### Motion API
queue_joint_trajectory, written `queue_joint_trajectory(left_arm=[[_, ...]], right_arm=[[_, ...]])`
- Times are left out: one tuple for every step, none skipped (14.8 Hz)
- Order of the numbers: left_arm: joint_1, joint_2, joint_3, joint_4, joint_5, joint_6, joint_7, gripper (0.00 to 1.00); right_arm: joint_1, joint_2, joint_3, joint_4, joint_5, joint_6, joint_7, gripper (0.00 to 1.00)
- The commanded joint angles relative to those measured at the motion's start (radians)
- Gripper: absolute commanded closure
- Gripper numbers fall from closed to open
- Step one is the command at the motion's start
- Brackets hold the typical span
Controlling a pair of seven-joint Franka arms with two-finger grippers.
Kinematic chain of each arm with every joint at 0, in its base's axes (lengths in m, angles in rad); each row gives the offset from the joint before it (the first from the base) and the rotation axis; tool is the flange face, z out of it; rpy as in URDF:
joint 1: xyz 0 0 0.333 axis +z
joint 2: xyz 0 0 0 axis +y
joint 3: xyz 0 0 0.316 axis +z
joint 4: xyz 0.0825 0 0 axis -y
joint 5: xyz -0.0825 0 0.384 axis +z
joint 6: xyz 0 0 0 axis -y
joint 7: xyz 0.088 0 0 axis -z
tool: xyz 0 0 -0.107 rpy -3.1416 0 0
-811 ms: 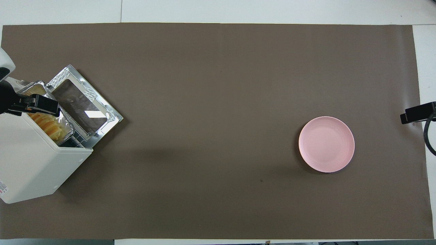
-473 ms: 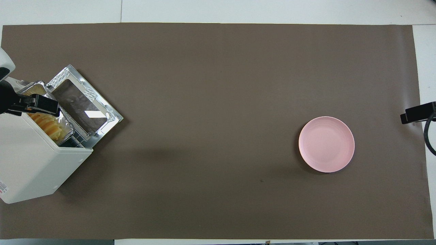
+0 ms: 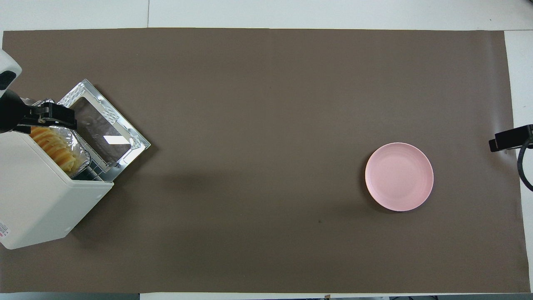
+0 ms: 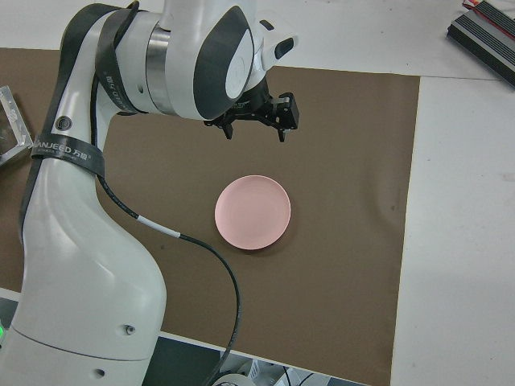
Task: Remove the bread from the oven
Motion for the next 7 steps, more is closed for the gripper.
queue_joint_trajectory(left_arm=[[-0.017,0.129,0.01,0.029,0.076,0.098,-0.143,0.0],[-0.018,0.16,0.009,0.026,0.119,0.117,-0.197,0.0],[-0.014,0.177,0.009,0.013,0.133,0.129,-0.245,0.0],[0.0,0.177,0.01,-0.001,0.133,0.144,-0.277,0.0],[0.012,0.177,0.012,-0.016,0.133,0.155,-0.291,0.0],[0.015,0.175,0.013,-0.036,0.136,0.157,-0.297,0.0],[0.015,0.172,0.013,-0.056,0.136,0.158,-0.322,0.0]], right_arm=[[-0.007,-0.024,0.004,-0.023,0.018,-0.006,-0.006,0.0],[-0.009,-0.024,0.004,-0.023,0.018,-0.006,-0.006,0.0],[-0.012,-0.024,0.004,-0.023,0.018,-0.008,-0.007,0.0],[-0.013,-0.024,0.004,-0.023,0.018,-0.007,-0.007,0.0],[-0.012,-0.024,0.004,-0.023,0.018,-0.006,-0.007,0.0],[-0.009,-0.024,0.004,-0.023,0.018,-0.006,-0.007,0.0],[-0.009,-0.024,0.004,-0.023,0.018,-0.006,-0.007,0.0]])
